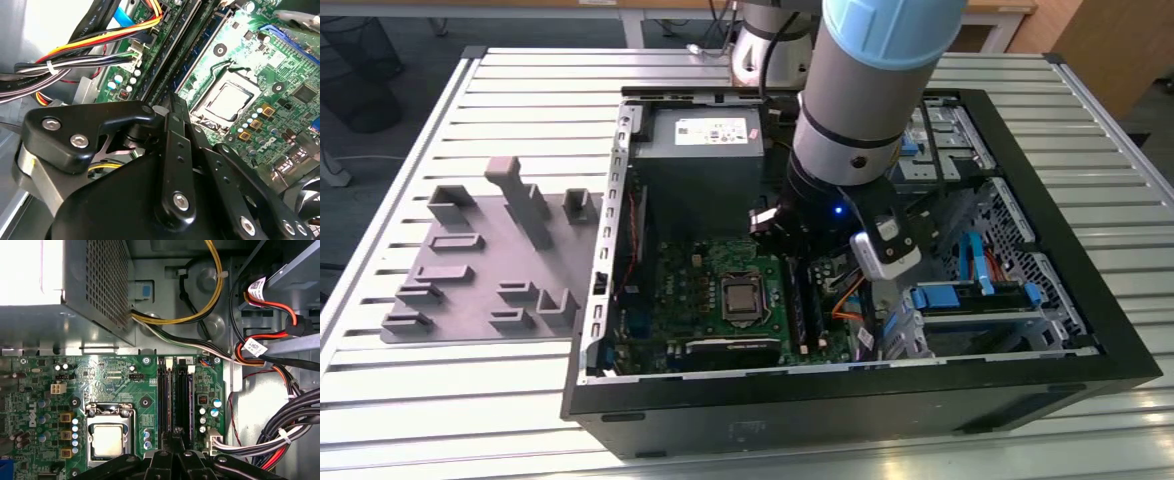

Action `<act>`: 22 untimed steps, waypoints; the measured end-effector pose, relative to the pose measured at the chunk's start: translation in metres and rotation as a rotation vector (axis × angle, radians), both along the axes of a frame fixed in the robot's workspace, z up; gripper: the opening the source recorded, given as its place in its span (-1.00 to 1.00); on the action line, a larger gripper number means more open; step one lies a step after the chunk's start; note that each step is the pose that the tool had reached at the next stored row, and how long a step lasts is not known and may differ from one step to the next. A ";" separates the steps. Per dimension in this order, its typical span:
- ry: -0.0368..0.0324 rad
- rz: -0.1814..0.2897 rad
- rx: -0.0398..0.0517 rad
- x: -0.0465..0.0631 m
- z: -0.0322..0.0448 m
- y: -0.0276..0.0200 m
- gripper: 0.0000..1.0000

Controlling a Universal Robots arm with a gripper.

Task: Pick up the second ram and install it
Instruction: 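Press down the second ram until it locks into place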

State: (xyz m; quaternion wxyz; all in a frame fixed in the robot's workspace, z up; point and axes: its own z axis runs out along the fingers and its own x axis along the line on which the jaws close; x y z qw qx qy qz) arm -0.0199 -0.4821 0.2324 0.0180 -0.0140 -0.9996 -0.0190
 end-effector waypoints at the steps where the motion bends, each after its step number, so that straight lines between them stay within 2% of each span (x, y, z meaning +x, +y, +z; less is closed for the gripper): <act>1: 0.0000 0.000 -0.0001 0.000 -0.0001 0.0000 -0.79; 7: -0.0003 0.001 0.0004 0.000 -0.0082 0.0000 -0.79; 22: -0.0002 0.001 0.0002 0.000 -0.0154 0.0000 -0.79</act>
